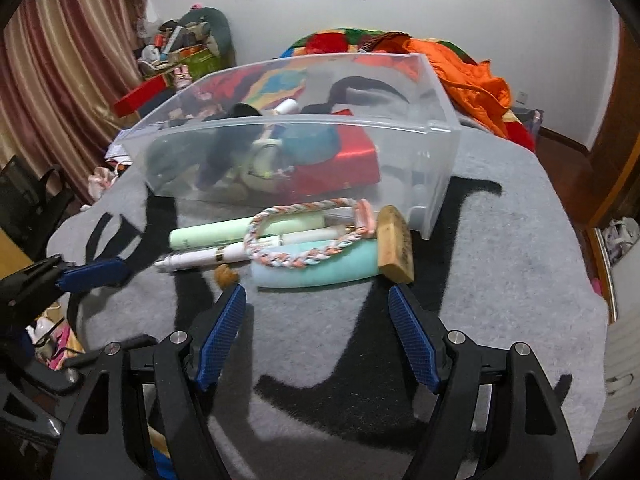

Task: Organize objects
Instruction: 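Reach the right gripper toward the mint-green tube and grasp it, then grasp the small brown nut with the left gripper while the right gripper lifts the mint tube toward the box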

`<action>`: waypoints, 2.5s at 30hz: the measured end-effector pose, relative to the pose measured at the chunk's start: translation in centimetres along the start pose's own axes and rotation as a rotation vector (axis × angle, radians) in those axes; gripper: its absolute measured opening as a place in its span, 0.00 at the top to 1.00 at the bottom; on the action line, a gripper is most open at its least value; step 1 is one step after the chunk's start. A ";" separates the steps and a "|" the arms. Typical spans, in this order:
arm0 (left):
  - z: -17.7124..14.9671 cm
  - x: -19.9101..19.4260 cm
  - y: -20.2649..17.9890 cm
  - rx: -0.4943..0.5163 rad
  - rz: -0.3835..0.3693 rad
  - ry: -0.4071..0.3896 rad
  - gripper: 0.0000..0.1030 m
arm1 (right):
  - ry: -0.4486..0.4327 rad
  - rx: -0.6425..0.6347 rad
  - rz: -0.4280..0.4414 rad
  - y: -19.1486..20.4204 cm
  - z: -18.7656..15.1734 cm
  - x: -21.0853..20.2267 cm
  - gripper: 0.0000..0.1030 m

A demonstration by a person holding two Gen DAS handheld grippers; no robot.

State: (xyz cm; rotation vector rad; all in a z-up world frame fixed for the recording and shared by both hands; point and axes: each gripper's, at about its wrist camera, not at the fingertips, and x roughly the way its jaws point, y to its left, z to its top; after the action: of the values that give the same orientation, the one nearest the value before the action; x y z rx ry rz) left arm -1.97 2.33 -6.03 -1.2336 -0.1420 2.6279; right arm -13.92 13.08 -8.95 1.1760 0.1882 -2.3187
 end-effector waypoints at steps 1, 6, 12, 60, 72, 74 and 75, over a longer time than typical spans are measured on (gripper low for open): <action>0.1 0.3 -0.2 0.006 0.000 0.003 0.28 | 0.000 -0.008 -0.013 0.1 0.1 0.1 0.32; 0.8 2.0 -1.1 0.057 0.029 0.021 0.36 | 0.014 -0.034 -0.050 0.4 0.6 0.9 0.27; 0.8 2.3 -1.2 0.091 0.079 0.007 0.36 | 0.043 -0.002 -0.067 -0.7 1.0 1.4 0.17; 1.3 2.8 -1.7 0.169 0.056 0.005 0.72 | -0.061 0.097 -0.088 -2.7 -1.8 -2.6 0.33; -0.6 0.3 0.6 0.097 0.052 0.019 0.71 | -0.048 0.082 -0.071 -1.7 -1.9 -2.3 0.33; -0.5 0.4 0.4 0.093 0.050 0.020 0.71 | -0.050 0.078 -0.070 -1.5 -1.9 -2.4 0.33; -0.4 0.5 0.3 0.082 0.029 0.022 0.71 | -0.051 0.077 -0.069 -1.4 -1.9 -2.5 0.33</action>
State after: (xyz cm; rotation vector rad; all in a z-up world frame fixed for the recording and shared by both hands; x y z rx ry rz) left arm -2.07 2.17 -6.71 -1.2459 -0.0121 2.6158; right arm -12.08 15.91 -8.36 1.1623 0.1233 -2.4329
